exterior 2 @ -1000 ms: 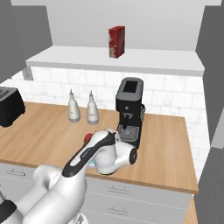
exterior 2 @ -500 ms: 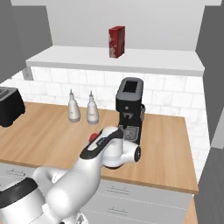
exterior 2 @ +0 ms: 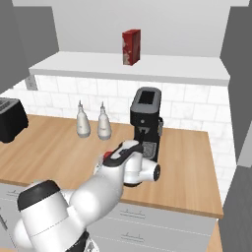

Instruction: Pick the jam and place it on the digital scale for weighing, and close the cabinet.

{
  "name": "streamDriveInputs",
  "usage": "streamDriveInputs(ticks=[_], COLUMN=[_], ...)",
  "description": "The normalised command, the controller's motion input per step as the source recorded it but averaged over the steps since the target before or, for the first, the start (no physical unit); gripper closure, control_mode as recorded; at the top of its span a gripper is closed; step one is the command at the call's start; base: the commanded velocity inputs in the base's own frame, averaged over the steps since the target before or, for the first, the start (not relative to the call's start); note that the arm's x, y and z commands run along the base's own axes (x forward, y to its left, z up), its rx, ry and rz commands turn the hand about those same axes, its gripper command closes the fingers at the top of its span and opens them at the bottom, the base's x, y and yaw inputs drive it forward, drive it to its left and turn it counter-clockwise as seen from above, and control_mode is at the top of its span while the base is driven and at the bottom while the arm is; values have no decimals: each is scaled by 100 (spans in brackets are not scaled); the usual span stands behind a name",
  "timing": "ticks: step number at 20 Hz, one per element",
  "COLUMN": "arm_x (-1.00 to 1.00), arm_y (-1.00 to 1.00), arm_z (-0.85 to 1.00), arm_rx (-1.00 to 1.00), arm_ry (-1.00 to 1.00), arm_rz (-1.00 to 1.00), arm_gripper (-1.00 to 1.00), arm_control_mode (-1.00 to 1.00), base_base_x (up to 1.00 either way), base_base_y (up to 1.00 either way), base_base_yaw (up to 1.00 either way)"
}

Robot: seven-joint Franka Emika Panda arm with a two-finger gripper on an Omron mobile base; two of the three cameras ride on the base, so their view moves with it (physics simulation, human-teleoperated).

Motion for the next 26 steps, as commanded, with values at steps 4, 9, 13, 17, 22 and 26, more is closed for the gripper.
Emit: streamDriveInputs(ticks=[4,9,13,17,22,26], arm_x=[25,24,0,-23,-29,-10], arm_y=[7,6,9,14,4,24], arm_z=[-35,-22,-23,-15,0,0], arm_rx=[0,0,0,0,0,0], arm_ry=[0,0,-2,-1,-5,-11], arm_rz=[-2,-3,-2,-1,-1,-3], arm_gripper=[100,100,100,-100,-100,-100], arm_control_mode=[-100,-100,-100,-100,-100,-100], base_base_x=[0,0,0,0,0,0], base_base_y=[0,0,0,0,0,0], base_base_yaw=[0,0,0,0,0,0])
